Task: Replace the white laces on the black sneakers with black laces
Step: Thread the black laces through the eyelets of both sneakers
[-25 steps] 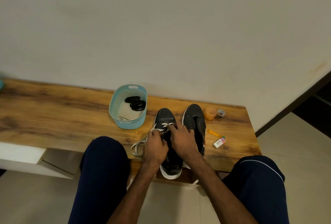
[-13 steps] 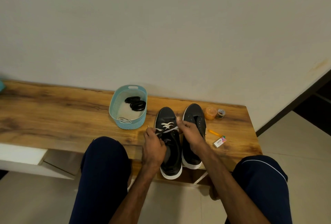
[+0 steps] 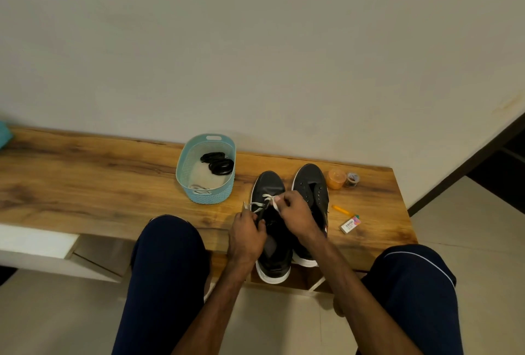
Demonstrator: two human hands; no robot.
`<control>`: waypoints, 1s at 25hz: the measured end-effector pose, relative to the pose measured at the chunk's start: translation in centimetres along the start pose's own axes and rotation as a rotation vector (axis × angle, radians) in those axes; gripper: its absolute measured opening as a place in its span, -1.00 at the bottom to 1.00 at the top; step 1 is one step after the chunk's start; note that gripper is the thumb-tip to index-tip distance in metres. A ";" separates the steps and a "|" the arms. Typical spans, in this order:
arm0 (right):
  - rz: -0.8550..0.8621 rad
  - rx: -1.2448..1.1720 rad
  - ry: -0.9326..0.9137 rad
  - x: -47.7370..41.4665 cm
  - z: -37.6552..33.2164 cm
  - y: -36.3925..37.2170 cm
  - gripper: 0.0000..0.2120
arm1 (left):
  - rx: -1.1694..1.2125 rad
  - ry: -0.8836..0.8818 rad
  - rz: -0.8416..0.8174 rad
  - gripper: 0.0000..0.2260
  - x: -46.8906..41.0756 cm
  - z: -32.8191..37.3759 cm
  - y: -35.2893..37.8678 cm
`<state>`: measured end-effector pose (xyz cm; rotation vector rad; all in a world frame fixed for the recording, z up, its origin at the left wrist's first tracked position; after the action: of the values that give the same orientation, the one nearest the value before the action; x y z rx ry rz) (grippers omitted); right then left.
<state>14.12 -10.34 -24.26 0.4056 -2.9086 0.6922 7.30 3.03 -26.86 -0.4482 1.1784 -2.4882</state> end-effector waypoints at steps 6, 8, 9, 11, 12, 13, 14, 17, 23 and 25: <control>0.122 -0.544 0.185 -0.4 1.7 -4.8 -0.66 | -0.003 -0.010 0.004 -0.85 0.0 0.0 0.1; 0.147 0.117 -0.035 -0.5 0.5 -5.1 -0.70 | -0.004 -0.008 0.005 -0.84 -0.1 0.0 0.1; 0.108 0.377 -0.144 -0.5 -0.1 -4.0 -0.74 | -0.006 -0.003 0.006 -0.83 -0.1 0.1 0.1; -0.018 0.581 -0.255 -0.2 -0.7 -0.8 -0.80 | -0.010 0.004 0.007 -0.83 -0.1 0.1 0.1; -0.060 0.644 -0.258 -0.2 -0.4 0.4 -0.78 | -0.008 0.006 0.005 -0.83 -0.1 0.1 0.1; -0.072 0.700 -0.258 -0.1 -0.1 1.4 -0.77 | -0.006 0.006 0.002 -0.83 0.0 0.1 0.1; -0.060 0.713 -0.254 -0.1 -0.1 1.8 -0.78 | -0.009 0.007 -0.002 -0.84 0.0 0.1 0.1; 0.081 0.280 -0.221 0.0 -1.1 0.0 -0.90 | -0.015 0.010 -0.009 -0.85 0.0 0.1 0.0; 0.376 -1.020 0.017 -0.3 0.1 -9.3 -0.82 | -0.025 0.005 -0.003 -0.78 0.0 0.4 -0.3; 0.350 -0.678 0.110 0.0 0.4 -9.4 -0.81 | -0.024 0.012 -0.014 -0.76 0.1 0.6 -0.3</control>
<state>16.74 -18.58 -20.59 -0.2137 -2.8932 -0.2588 7.42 2.76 -26.20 -0.4497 1.2157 -2.4945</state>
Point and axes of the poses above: each hand's wrist, its own x-axis away from the middle knuckle, its own y-axis out of the palm, z = x × y, the point moved 9 cm from there along -x, towards the middle knuckle, and after that the axes turned 5 degrees about -x, right-handed, at the moved point
